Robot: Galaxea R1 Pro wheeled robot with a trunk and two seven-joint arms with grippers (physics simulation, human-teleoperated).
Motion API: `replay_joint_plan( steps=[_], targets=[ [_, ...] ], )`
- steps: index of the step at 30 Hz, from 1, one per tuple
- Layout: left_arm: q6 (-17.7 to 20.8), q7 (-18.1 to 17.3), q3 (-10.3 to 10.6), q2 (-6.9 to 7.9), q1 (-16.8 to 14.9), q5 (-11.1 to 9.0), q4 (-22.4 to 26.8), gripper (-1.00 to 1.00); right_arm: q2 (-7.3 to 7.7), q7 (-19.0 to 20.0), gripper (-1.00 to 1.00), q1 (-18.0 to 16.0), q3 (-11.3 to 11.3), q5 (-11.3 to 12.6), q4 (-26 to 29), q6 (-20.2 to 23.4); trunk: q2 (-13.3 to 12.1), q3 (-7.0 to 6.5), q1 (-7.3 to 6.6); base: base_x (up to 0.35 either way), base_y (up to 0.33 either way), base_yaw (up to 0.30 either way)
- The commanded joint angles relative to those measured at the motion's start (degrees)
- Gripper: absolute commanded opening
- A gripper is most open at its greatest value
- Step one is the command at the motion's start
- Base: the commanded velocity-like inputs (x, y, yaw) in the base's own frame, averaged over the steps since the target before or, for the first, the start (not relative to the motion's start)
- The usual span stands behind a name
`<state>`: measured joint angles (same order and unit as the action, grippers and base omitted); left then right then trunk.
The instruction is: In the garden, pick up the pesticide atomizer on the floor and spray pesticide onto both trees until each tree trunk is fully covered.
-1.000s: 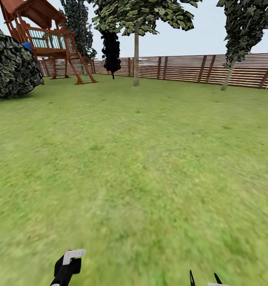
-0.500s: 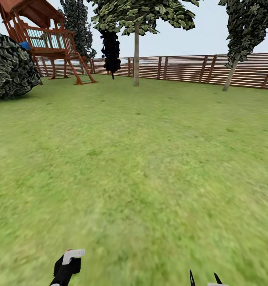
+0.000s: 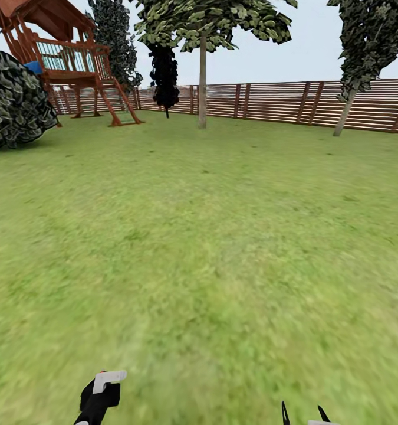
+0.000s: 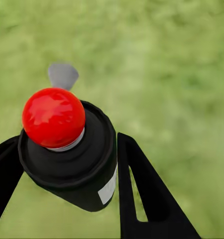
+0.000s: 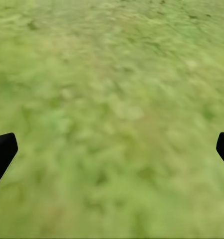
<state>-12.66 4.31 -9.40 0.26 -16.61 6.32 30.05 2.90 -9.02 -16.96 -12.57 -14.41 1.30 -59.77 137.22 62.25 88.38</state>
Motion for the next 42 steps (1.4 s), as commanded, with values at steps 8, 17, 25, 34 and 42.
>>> replay_joint_plan(
  steps=[8,17,25,34,42],
  targets=[
    [0.0,0.0,0.0,0.0,0.0,0.0,0.0,-1.0,0.0,0.0,1.0,0.0,0.0,0.0,0.0,0.0,0.0,0.0,0.0,0.34,0.0,0.0],
    [0.0,0.0,0.0,0.0,0.0,0.0,-0.1,-1.0,0.0,0.0,1.0,0.0,0.0,0.0,0.0,0.0,0.0,0.0,0.0,0.34,0.0,0.0],
    [0.0,0.0,0.0,0.0,0.0,0.0,0.0,-1.0,0.0,0.0,1.0,0.0,0.0,0.0,0.0,0.0,0.0,0.0,0.0,0.34,0.0,0.0],
    [0.0,0.0,0.0,0.0,0.0,-0.1,0.0,-1.0,0.0,0.0,1.0,0.0,0.0,0.0,0.0,0.0,0.0,0.0,0.0,0.34,0.0,0.0],
    [0.0,0.0,0.0,0.0,0.0,0.0,0.0,-1.0,0.0,0.0,1.0,0.0,0.0,0.0,0.0,0.0,0.0,0.0,0.0,0.34,0.0,0.0]
  ],
)
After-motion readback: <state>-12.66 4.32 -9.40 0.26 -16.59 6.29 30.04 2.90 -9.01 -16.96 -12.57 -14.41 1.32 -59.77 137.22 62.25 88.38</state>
